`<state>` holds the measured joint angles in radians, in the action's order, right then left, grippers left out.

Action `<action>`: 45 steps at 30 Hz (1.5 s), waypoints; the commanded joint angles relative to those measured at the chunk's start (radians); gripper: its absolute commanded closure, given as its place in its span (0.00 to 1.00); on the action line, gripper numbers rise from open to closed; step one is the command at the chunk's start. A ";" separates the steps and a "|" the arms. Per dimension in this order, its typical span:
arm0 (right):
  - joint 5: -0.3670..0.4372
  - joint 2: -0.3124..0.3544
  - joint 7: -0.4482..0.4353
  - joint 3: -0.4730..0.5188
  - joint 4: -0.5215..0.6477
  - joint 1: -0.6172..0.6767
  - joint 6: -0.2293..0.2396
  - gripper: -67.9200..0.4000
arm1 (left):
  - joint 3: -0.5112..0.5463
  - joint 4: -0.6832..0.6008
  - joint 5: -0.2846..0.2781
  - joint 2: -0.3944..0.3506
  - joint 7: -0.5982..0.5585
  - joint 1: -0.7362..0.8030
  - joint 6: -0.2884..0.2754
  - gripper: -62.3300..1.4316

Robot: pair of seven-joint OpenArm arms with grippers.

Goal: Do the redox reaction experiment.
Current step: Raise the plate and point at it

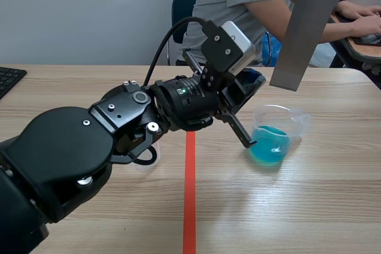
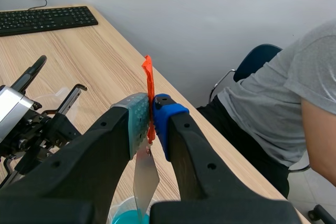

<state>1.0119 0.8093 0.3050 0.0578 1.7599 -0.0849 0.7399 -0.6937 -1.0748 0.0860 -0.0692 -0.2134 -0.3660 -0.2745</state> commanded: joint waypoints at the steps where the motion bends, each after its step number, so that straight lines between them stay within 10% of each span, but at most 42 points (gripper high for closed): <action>1: 0.014 0.016 -0.011 0.022 0.008 -0.014 0.006 0.99 | -0.002 -0.017 -0.006 0.008 -0.014 -0.017 0.001 0.95; 45: 0.014 0.016 -0.011 0.022 0.008 -0.014 0.006 0.99 | -0.002 -0.017 0.038 -0.025 -0.026 -0.005 0.018 0.95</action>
<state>1.0119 0.8093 0.3050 0.0578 1.7599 -0.0849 0.7399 -0.6979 -1.0748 0.1310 -0.0925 -0.2207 -0.3653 -0.2615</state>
